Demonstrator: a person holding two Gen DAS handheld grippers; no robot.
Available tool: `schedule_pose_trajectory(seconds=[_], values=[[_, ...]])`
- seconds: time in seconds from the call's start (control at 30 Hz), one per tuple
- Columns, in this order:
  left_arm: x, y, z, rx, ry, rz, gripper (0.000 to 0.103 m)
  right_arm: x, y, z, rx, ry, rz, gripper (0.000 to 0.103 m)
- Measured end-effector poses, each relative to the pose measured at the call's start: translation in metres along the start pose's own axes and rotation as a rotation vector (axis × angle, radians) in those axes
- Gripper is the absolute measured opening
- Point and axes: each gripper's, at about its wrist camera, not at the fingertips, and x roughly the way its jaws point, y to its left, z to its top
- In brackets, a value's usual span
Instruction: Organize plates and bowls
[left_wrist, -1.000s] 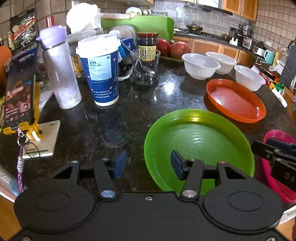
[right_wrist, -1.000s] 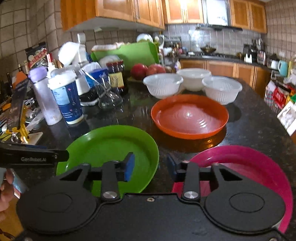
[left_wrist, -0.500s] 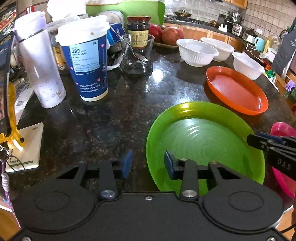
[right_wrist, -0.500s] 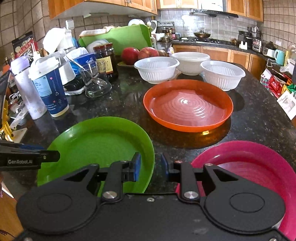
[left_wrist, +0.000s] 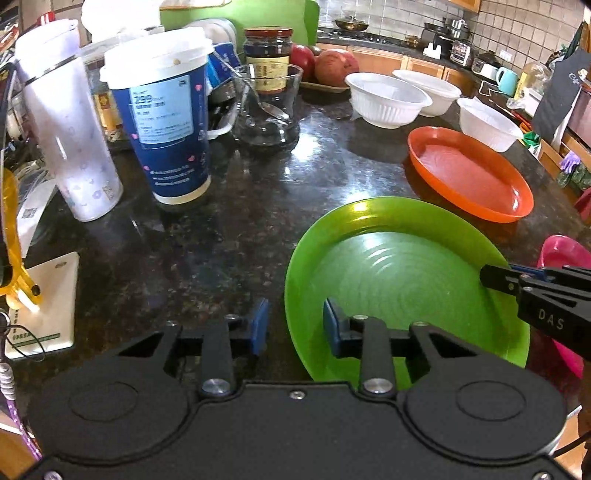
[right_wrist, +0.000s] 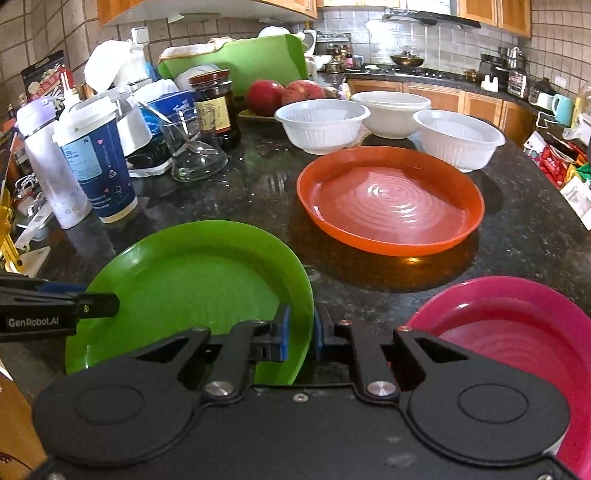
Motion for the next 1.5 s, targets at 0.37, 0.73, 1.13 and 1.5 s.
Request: schedule_pose_trajectory(seconds=[0.37,0.73,1.13,1.5], values=[[-0.007,0.026,-0.002,-0.037,0.009,0.011,0.034,0.009,0.023,0.006,-0.042,0.004,0.057,0.015],[-0.009,0.052,-0.003,-0.109,0.014,0.016,0.033,0.013,0.041,0.012,-0.078,-0.016,0.093,0.015],[-0.012,0.054,-0.005,-0.092,0.023,0.007,0.033,0.009,0.047,0.008,-0.092,-0.009,0.095,0.015],[-0.025,0.061,-0.009,-0.099,-0.010,0.024,0.033,-0.005,0.043,0.005,-0.064,-0.054,0.066,0.018]])
